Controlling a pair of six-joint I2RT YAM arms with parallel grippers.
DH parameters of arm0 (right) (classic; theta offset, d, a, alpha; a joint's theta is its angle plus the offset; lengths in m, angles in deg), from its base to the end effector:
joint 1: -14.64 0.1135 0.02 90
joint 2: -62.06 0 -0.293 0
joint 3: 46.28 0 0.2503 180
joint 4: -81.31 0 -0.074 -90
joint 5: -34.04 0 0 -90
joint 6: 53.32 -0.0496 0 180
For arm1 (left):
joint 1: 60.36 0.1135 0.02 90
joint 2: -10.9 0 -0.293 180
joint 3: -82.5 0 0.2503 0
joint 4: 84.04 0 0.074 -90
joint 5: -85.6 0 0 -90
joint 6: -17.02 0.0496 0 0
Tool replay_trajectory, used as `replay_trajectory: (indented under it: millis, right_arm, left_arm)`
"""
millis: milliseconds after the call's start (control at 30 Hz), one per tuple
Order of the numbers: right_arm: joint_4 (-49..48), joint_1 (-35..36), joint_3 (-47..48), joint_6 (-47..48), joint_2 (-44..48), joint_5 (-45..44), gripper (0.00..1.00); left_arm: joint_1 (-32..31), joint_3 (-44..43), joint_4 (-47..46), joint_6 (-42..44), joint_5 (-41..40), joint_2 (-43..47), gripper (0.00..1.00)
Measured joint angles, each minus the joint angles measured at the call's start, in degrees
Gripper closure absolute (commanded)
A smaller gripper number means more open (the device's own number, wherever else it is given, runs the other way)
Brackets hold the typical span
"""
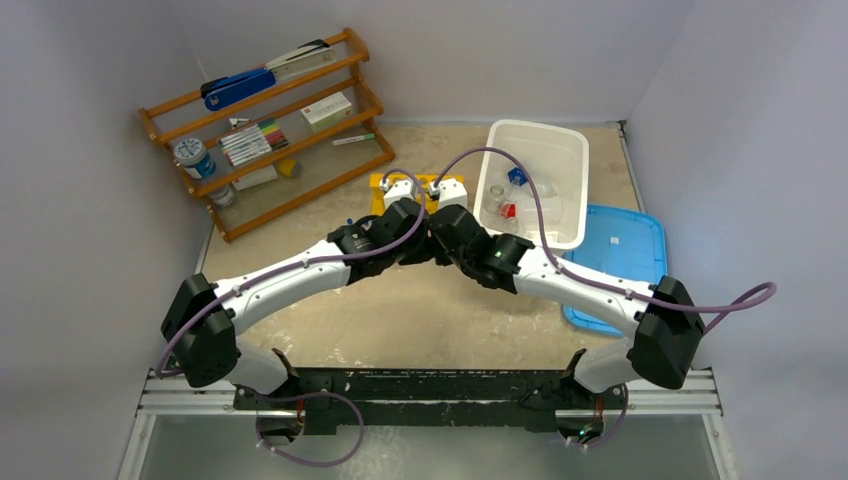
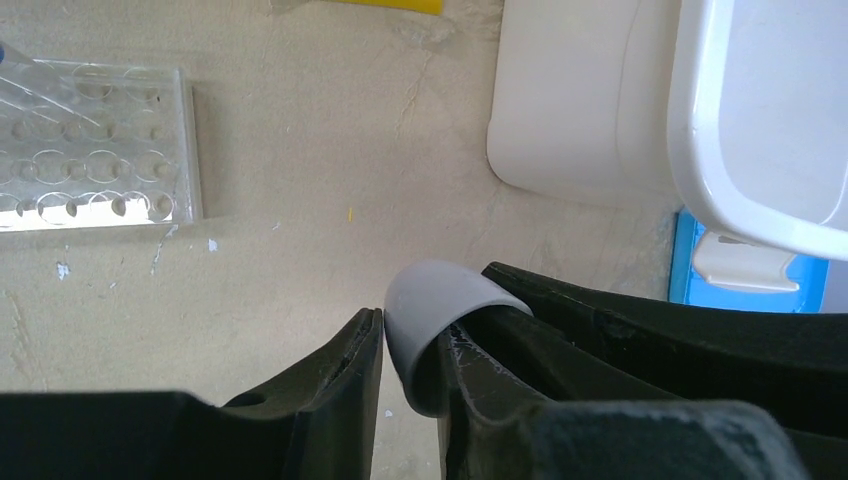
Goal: Organize the chemistry lab equipment
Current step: Pick up the chemistry item at the center of the board, then place the chemistry item in the storage box.
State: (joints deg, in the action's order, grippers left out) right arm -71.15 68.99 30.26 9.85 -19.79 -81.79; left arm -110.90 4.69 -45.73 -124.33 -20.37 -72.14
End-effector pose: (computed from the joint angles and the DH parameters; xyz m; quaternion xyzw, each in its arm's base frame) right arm 0.2084 0.2534 0.3160 -0.0998 0.8568 0.1543 0.4817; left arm 0.2152 -0.2399 0.2977 -0.0612 0.9096 -0.2229 0.3452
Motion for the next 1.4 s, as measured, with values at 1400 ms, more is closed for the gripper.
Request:
replay_trajectory:
  millis: [1400]
  right_arm:
    - [7.39, -41.7, 16.22, 7.5, -0.13, 7.37, 1.0]
  left_arm:
    - [-0.11, 11.85, 2.69, 4.46, -8.07, 25.4, 0.51]
